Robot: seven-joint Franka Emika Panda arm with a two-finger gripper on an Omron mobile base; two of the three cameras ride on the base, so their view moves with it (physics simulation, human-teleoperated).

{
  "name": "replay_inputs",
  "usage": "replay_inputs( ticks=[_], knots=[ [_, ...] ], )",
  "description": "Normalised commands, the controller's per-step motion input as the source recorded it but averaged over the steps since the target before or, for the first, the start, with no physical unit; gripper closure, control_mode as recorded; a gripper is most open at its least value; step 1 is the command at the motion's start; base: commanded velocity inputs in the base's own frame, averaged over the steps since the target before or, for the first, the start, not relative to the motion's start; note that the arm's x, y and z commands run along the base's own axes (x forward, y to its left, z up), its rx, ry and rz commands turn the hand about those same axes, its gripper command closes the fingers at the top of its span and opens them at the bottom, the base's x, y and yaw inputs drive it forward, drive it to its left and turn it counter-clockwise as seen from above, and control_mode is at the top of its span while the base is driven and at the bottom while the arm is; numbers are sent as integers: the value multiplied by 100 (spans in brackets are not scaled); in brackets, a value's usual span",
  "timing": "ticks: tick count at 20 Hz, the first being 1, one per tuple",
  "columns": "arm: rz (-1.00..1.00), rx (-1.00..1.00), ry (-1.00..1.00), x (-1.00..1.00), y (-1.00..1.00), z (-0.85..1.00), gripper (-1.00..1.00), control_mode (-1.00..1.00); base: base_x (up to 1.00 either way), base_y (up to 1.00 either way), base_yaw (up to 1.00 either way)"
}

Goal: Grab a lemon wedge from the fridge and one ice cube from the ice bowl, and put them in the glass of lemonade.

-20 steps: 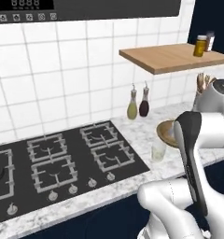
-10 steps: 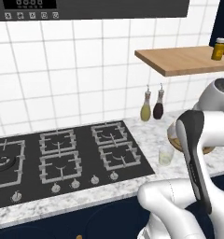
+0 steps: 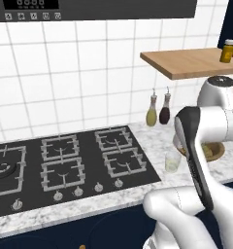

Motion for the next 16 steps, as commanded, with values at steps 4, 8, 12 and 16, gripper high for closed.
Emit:
replay_inputs(
  ticks=[4,8,12,16],
  knots=[
    [38,-30,41,0,0,-13,100,-100,0,0,0],
    [56,-34,41,0,0,-41,100,-100,0,0,0],
    [61,-35,46,10,0,-86,100,-100,0,0,0],
    [58,-26,58,64,0,-59,100,-100,0,0,0]
  ],
)
